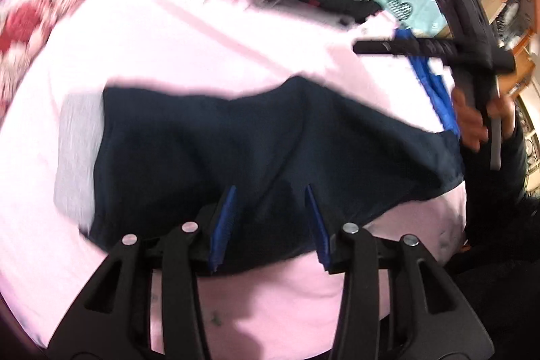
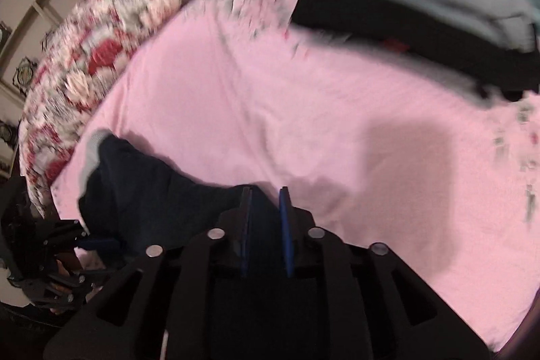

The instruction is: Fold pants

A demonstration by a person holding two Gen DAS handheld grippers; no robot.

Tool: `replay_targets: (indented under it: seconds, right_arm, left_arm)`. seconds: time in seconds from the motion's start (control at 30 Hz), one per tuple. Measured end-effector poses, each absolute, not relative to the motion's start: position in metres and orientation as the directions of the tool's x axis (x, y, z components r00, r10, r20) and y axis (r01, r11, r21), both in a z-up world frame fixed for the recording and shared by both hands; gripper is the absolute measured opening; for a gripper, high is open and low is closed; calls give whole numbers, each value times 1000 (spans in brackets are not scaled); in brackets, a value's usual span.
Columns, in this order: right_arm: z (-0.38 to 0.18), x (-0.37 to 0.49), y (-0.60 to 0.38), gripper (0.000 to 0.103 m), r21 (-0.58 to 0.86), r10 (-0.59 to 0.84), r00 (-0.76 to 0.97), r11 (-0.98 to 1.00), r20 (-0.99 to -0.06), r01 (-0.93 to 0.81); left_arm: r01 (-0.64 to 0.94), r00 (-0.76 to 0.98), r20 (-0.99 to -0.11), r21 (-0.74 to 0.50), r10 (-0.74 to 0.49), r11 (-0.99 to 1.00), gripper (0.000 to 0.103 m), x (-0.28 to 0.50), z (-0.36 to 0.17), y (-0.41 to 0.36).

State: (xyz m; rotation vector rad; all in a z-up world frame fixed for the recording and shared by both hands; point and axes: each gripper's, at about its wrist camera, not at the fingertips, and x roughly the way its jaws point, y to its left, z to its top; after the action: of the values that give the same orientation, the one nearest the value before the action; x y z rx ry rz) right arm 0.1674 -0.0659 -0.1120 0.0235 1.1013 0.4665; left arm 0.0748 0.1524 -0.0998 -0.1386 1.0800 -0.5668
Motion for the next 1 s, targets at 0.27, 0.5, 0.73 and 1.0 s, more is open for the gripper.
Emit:
replay_targets:
  seconds: [0.27,0.5,0.73,1.0]
  right_arm:
    - [-116,67,-101,33,266,390,356,899,-849,-349]
    - [-151,22,-110,17,263,351,386,929,-853,-261]
    - [-176,18,-112,19,315,372,298,922,-879,-224]
    - [-130,-7,-206,59,405,325,517,913,-792,48]
  left_arm:
    - [370,206,-797,-473,-567,800,39,147,-110,61]
    - [343,103,-854,-451,-511,824,14,171,-157,20]
    - [349,111,-801,-524,-589,777,13,180,-164,26]
    - [359,222,-783,-489,-582,795,47,150,-133,52]
